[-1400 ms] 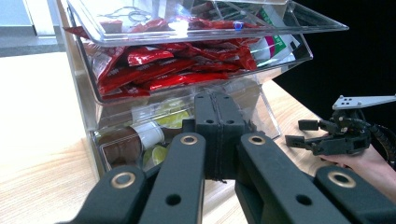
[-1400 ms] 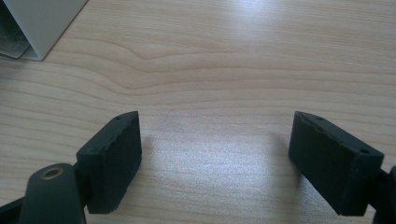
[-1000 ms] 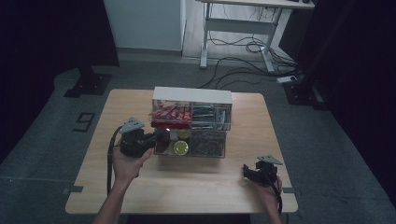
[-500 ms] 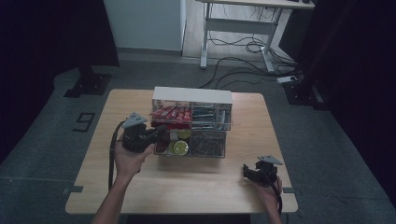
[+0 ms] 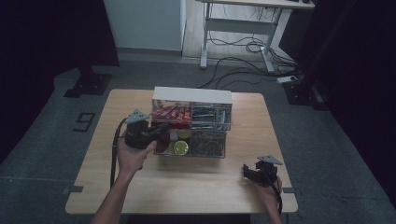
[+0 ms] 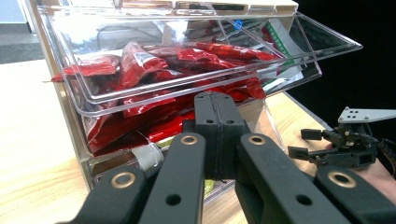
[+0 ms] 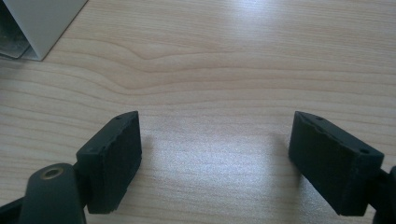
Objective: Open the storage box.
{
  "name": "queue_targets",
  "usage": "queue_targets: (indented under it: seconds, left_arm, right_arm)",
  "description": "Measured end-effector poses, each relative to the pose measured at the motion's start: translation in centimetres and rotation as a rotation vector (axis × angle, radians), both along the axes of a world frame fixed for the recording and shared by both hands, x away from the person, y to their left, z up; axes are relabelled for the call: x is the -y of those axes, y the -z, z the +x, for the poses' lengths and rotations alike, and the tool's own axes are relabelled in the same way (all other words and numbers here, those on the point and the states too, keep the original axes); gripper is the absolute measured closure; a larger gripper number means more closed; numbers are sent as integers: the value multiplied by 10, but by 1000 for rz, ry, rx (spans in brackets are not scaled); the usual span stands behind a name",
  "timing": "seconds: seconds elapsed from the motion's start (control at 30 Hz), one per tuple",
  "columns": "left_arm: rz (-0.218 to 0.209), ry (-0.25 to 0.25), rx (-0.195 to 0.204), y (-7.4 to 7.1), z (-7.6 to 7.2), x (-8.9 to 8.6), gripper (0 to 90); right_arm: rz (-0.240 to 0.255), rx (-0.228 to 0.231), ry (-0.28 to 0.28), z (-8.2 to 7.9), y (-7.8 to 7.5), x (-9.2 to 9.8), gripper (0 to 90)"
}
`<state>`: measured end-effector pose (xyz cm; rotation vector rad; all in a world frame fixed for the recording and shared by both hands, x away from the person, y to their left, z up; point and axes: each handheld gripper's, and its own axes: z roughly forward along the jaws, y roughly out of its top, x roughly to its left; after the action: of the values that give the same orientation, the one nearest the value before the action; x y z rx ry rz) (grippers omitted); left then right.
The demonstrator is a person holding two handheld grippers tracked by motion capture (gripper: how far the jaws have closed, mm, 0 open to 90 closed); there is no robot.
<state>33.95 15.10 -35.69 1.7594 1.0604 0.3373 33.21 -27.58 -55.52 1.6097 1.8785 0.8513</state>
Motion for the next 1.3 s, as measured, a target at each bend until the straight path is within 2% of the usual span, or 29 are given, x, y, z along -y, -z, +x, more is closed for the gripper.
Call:
queue_targets:
  seconds: [0.47, 0.9, 1.3]
  left_arm:
    - [-2, 10, 5, -5, 4, 2, 900]
    - [7, -5, 38, -24, 9, 2, 900]
    - [-18, -13, 51, -35, 17, 1, 900]
  right_arm:
    - [-1, 2, 0, 0, 0, 0, 171]
    - [0, 3, 2, 0, 0, 0, 172]
    - [0, 2, 0, 0, 0, 0, 171]
